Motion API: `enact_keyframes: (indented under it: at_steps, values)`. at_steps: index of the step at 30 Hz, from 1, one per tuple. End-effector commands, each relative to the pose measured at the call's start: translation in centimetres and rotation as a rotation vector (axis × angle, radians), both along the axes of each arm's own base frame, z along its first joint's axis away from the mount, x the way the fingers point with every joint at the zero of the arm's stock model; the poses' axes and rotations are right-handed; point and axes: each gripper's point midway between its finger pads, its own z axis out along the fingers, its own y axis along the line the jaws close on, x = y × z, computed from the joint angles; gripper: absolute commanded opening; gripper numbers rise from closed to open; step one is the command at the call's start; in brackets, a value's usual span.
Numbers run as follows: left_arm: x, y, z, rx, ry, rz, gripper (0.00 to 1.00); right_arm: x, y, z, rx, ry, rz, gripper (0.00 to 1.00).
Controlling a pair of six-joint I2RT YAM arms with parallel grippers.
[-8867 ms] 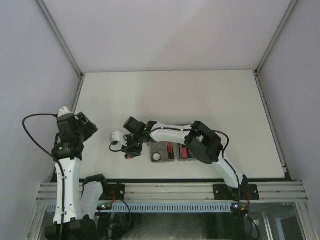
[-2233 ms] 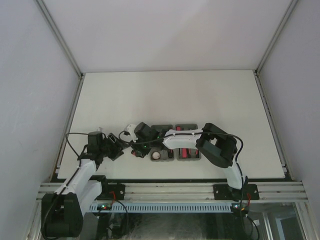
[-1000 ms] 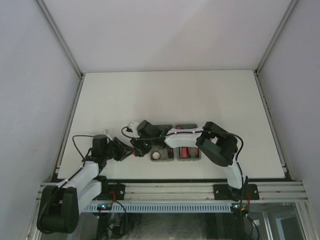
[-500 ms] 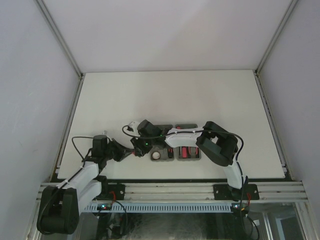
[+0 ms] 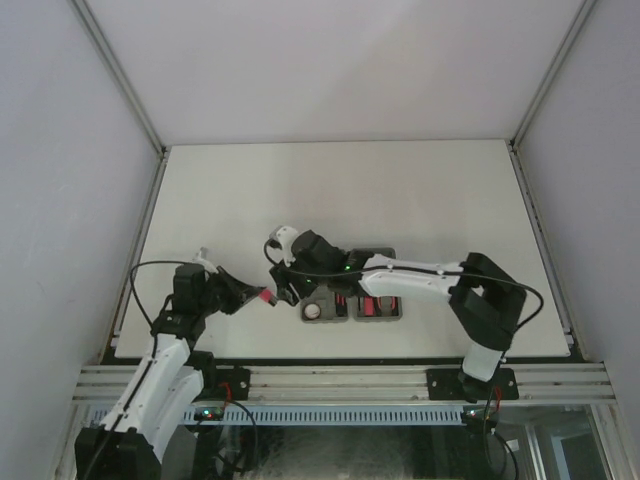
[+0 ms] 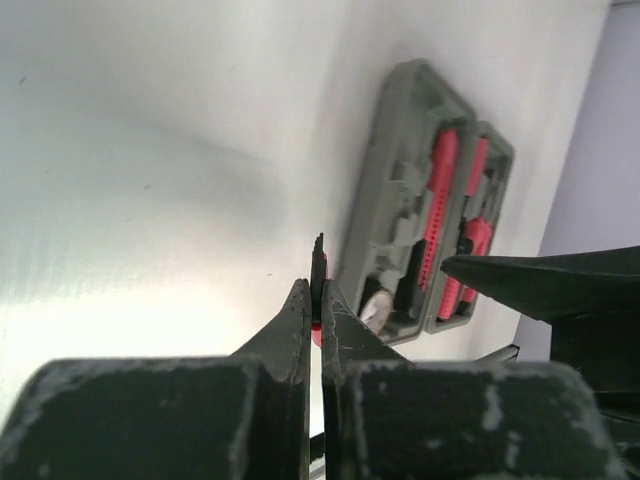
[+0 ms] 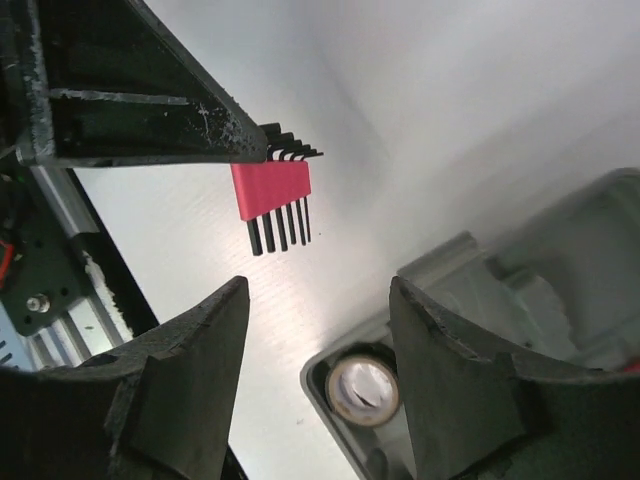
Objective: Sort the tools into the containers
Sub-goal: Pick up the engineering item from the center of the board.
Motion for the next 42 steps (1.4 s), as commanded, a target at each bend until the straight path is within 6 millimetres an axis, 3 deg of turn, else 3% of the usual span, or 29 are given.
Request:
enact_keyframes:
  at_steps: [1, 6, 10, 17, 21, 24, 27, 33, 42]
  values:
    - [1.2, -0.3, 5.6, 0.036, -0.191, -0.071, 0.0, 1.0, -1.0, 5.2, 0.109, -0.151, -0.077, 0.58]
    - [1.7, -1.4, 9.5, 0.013, -0.349, -0.15, 0.0, 1.0, -4.0, 7.2, 0.169, -0.199, -0.189, 0.6]
    - [2.2, -2.5, 11.9, -0.019, -0.432, -0.195, 0.0, 1.2, -7.2, 7.3, 0.17, -0.211, -0.307, 0.6]
    - [4.0, -5.3, 12.8, -0.031, -0.441, -0.233, 0.0, 0.8, -12.7, 5.7, 0.169, -0.174, -0.48, 0.6]
    - [5.2, -7.3, 12.6, -0.054, -0.423, -0.221, 0.0, 0.3, -14.6, 4.9, 0.2, -0.142, -0.542, 0.6]
    - [5.7, -9.0, 12.9, -0.081, -0.417, -0.24, 0.0, -0.2, -14.7, 5.7, 0.253, -0.147, -0.508, 0.61]
    - [6.0, -9.9, 13.0, -0.089, -0.389, -0.23, 0.0, -0.5, -14.0, 7.9, 0.314, -0.205, -0.426, 0.62]
    - [6.0, -9.0, 11.9, -0.087, -0.214, -0.105, 0.0, 0.0, -11.8, 11.9, 0.317, -0.569, -0.265, 0.61]
    - [4.7, -6.8, 11.5, -0.078, -0.058, 0.06, 0.0, -0.8, -7.4, 13.8, 0.3, -1.065, 0.054, 0.57]
